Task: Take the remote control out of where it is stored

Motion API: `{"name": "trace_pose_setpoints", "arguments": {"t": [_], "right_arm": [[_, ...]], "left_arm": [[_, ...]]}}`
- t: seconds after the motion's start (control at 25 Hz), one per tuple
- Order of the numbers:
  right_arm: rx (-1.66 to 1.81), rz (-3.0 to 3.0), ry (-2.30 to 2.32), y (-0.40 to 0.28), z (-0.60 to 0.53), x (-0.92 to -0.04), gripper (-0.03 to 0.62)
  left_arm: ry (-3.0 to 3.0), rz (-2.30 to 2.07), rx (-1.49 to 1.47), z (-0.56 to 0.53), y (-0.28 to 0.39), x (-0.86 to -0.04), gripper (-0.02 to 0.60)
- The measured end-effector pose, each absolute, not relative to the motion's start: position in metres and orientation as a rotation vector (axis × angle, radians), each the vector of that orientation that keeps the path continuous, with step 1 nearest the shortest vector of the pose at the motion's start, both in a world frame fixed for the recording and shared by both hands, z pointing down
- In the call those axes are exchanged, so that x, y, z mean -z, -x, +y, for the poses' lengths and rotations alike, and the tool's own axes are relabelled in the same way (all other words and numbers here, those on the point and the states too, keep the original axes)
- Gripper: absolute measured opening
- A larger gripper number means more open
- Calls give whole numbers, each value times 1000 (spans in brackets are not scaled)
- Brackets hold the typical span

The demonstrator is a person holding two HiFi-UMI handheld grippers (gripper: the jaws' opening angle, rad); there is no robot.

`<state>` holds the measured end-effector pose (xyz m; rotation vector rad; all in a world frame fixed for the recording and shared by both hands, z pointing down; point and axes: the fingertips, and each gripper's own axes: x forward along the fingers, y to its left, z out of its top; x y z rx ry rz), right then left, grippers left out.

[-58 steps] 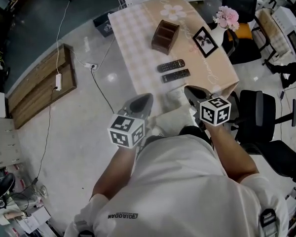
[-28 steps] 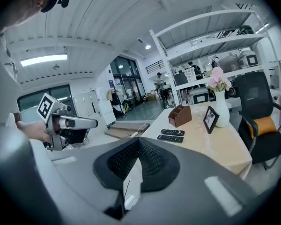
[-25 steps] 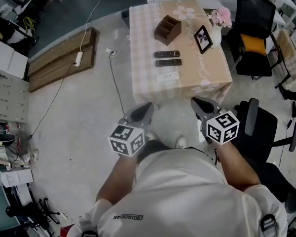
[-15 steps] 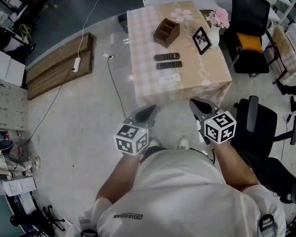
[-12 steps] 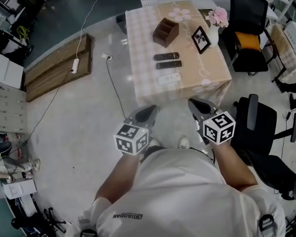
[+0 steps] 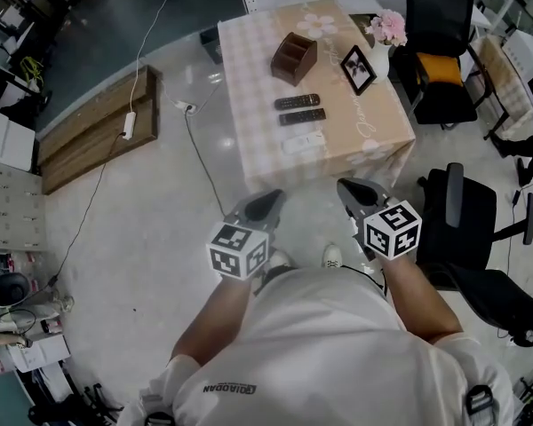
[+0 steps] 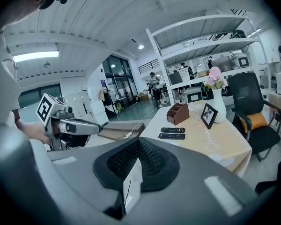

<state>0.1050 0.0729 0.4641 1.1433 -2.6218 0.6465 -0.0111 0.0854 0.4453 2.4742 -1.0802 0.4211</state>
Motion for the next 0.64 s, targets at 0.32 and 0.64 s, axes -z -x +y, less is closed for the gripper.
{"name": "trace_pose_setpoints", "arguments": {"t": [0.32,0.64], "right_arm": [[-635,-2614,-1152,-104,74,-466,3],[-625,-2608,-1147,-104,72,-467,3]], "left_arm": [[-2493,-1064,-421,82,10,-444,5],[-2499,-1060,-424,79,10,-444,5]]}}
